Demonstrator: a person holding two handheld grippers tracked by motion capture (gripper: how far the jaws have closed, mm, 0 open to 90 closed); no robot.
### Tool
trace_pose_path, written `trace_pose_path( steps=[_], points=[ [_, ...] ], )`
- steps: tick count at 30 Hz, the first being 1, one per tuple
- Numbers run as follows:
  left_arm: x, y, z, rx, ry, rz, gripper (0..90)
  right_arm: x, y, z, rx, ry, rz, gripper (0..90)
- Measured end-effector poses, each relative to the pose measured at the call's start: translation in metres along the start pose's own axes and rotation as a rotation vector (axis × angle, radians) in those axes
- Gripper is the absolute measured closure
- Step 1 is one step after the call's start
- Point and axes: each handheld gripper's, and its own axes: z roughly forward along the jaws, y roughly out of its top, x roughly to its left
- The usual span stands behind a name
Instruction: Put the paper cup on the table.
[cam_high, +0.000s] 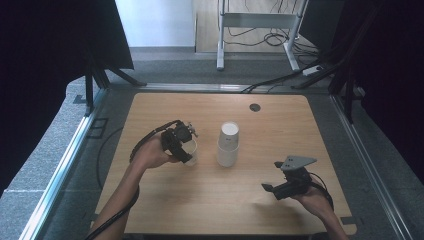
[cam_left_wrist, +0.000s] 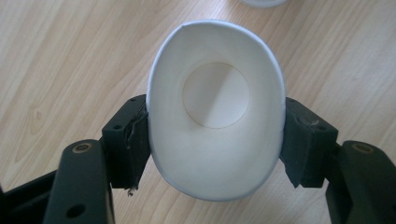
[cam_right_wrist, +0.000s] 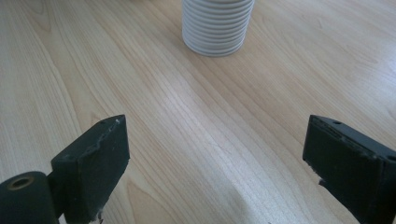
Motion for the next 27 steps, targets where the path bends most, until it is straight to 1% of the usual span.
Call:
trace_pose_path(
  steps=[3,10,16,22,26,27],
  points=[
    [0.0,0.002,0.008,0.031,0.011,0.007,32.2,0.0,-0.001,0.001,0.009,0.002,-0.001,7.5],
    [0.002,0.005,0.02,0.06,0.003,0.0,31.2,0.001,-0.004,0.004,0.026,0.008,-0.004,7.9],
    [0.003,0.004,0.027,0.069,-0.001,-0.01,29.6,0.001,-0.004,0.005,0.029,0.012,-0.005,8.0],
    [0.004,0.003,0.03,0.058,-0.01,-0.027,26.6,0.001,-0.005,0.005,0.03,0.013,-0.004,8.1],
    [0.004,0.003,0.031,0.049,-0.017,-0.043,20.5,0.001,-0.005,0.005,0.028,0.013,-0.001,8.2],
    [0.005,0.003,0.031,0.044,-0.021,-0.048,17.8,0.001,-0.005,0.005,0.028,0.013,-0.001,8.2]
  ],
)
